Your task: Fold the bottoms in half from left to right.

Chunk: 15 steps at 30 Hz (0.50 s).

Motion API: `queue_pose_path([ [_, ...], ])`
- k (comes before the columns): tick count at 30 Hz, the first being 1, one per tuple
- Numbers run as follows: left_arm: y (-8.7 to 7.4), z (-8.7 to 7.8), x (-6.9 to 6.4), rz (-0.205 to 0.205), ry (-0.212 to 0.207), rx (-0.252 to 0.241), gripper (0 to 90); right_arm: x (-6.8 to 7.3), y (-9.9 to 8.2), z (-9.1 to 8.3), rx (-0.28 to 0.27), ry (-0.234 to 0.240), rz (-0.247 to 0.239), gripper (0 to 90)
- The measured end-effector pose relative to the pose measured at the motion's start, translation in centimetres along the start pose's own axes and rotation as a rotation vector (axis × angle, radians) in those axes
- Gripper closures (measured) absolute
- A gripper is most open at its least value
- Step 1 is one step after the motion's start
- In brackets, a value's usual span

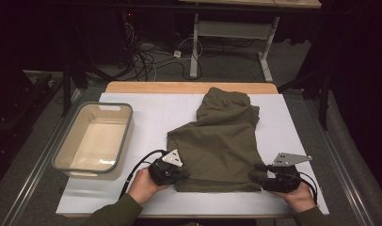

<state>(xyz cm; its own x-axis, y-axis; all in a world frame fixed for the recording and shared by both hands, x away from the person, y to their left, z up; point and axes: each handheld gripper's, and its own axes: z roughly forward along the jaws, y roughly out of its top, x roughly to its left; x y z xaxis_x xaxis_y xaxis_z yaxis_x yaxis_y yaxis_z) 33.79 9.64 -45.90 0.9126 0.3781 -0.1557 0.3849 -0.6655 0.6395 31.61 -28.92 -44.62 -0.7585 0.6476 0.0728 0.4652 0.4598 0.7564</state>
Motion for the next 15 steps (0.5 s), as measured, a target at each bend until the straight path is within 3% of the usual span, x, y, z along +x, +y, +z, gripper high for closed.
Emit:
queue_pose_path([
  [6,-0.7,-2.4,-0.6,0.004,0.002,-0.018,86.9,0.0,0.1,0.0,-0.011,0.002,0.0,51.9],
  [8,-1.2,-3.1,-1.0,0.013,0.028,-0.011,86.9,0.1,0.1,0.0,-0.014,0.001,-0.001,52.0],
  [13,-2.4,-3.5,-1.5,-0.005,0.03,0.011,86.8,0.4,0.3,0.2,-0.015,0.011,-0.005,51.9],
  [15,-3.0,-3.1,-1.9,-0.006,0.001,0.036,86.7,0.4,0.3,0.4,-0.012,0.015,-0.008,51.7],
])
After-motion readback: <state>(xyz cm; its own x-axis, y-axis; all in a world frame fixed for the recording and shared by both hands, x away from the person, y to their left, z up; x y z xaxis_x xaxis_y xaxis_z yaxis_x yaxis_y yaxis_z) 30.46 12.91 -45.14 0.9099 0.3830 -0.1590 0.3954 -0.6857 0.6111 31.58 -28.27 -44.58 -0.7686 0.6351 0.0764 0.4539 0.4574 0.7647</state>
